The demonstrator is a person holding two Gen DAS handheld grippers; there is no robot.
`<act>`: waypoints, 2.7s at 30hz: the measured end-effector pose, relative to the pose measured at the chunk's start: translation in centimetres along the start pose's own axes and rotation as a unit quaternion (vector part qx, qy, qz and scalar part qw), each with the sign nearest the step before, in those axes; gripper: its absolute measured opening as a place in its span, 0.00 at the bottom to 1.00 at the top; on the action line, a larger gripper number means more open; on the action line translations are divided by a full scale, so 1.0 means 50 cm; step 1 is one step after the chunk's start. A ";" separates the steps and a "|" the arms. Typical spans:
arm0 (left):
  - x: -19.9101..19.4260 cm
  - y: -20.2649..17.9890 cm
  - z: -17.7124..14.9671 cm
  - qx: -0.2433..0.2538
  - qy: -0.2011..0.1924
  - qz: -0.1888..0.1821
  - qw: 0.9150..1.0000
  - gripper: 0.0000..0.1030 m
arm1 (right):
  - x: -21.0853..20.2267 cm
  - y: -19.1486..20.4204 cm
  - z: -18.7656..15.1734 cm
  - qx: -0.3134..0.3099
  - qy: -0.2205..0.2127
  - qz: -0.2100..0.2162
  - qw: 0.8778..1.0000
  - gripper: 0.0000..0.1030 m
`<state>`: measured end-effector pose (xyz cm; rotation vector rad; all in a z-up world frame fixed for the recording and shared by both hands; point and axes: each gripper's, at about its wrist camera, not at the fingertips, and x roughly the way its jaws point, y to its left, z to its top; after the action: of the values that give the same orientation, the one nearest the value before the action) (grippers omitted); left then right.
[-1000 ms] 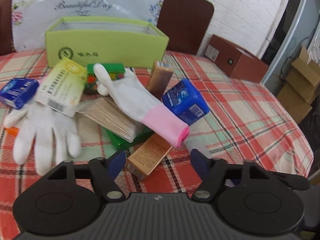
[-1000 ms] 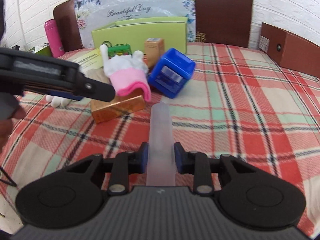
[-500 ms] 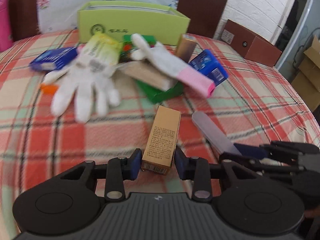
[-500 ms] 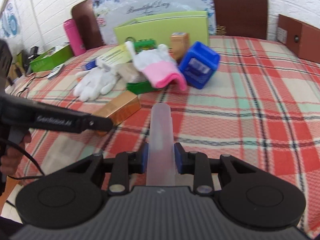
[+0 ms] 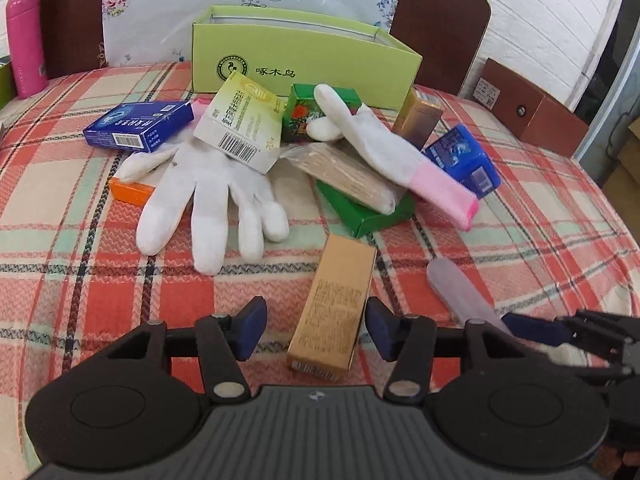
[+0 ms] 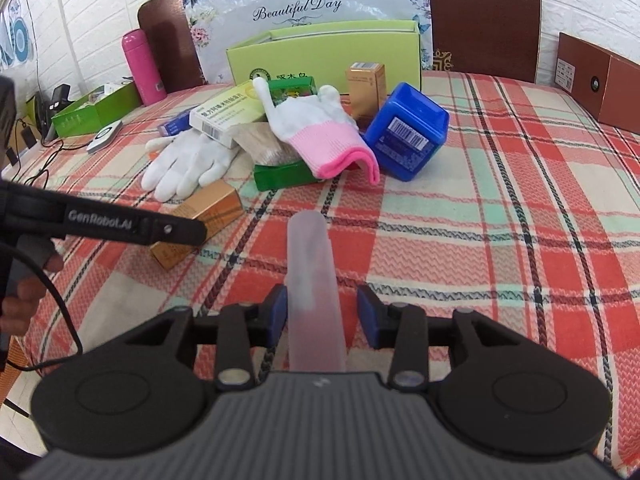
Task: Organize objects
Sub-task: 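Place the tan box into the lime-green box with the left gripper while the right gripper places the strip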
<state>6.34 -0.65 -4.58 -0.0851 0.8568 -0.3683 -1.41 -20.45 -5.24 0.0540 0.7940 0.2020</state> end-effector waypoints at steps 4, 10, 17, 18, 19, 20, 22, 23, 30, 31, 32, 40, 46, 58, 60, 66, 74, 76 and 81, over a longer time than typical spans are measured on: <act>0.009 -0.019 0.008 0.017 0.010 -0.028 0.999 0.37 | 0.008 0.010 0.005 -0.007 0.002 0.001 1.000 0.36; 0.016 -0.029 0.004 0.034 0.013 -0.024 0.999 0.39 | 0.009 0.012 0.007 -0.010 0.006 0.003 1.000 0.36; 0.020 -0.023 0.005 0.038 0.017 -0.028 0.999 0.33 | 0.023 0.018 0.011 -0.022 0.007 -0.008 1.000 0.35; 0.020 -0.023 0.005 0.039 0.016 -0.028 0.999 0.33 | 0.023 0.020 0.011 -0.025 0.006 -0.013 1.000 0.30; 0.019 -0.022 0.005 0.039 0.015 -0.029 0.999 0.33 | 0.023 0.020 0.011 -0.026 0.005 -0.016 1.000 0.27; 0.018 -0.021 0.005 0.038 0.013 -0.030 0.999 0.33 | 0.023 0.019 0.011 -0.024 0.004 -0.015 1.000 0.26; 0.015 -0.020 0.005 0.036 0.012 -0.030 0.999 0.33 | 0.020 0.018 0.014 -0.020 0.002 -0.014 1.000 0.26; 0.012 -0.018 0.006 0.035 0.011 -0.029 0.999 0.33 | 0.016 0.017 0.017 -0.016 0.000 -0.009 1.000 0.26; -0.028 0.021 0.048 0.033 -0.021 -0.008 0.999 0.33 | -0.033 0.001 0.087 0.019 -0.044 0.076 0.996 0.26; -0.037 0.026 0.060 0.035 -0.030 -0.005 0.999 0.33 | -0.038 -0.001 0.104 0.020 -0.054 0.084 0.995 0.26; -0.046 0.030 0.073 0.036 -0.039 -0.003 0.999 0.33 | -0.042 -0.003 0.123 0.020 -0.063 0.090 0.994 0.26; -0.115 0.035 0.202 0.051 -0.114 -0.005 0.992 0.33 | -0.033 -0.027 0.289 0.006 -0.124 0.109 0.986 0.26; -0.093 0.055 0.338 0.005 -0.142 -0.017 0.990 0.33 | 0.033 -0.049 0.419 0.018 -0.150 0.103 0.983 0.26; 0.079 0.125 0.527 -0.055 -0.143 0.034 0.988 0.33 | 0.276 -0.052 0.604 -0.004 -0.154 0.056 0.987 0.26; 0.101 0.138 0.539 -0.061 -0.139 0.032 0.988 0.33 | 0.314 -0.056 0.621 -0.002 -0.148 0.052 0.988 0.26; 0.161 0.151 0.548 -0.037 -0.123 0.032 0.991 0.33 | 0.423 -0.068 0.629 0.010 -0.110 0.054 0.992 0.27; 0.149 0.164 0.526 -0.040 -0.146 0.080 0.985 0.84 | 0.429 -0.106 0.607 0.044 -0.101 0.042 0.993 0.90; 0.137 0.166 0.524 -0.044 -0.148 0.080 0.985 0.84 | 0.409 -0.113 0.606 0.051 -0.111 0.046 0.991 0.93; 0.095 0.148 0.506 -0.049 -0.144 0.087 0.985 0.84 | 0.356 -0.121 0.598 0.076 -0.128 0.052 0.988 1.00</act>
<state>30.30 2.72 6.94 -0.1498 0.5911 -0.1444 33.01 -21.98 2.45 0.2599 0.5494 0.2277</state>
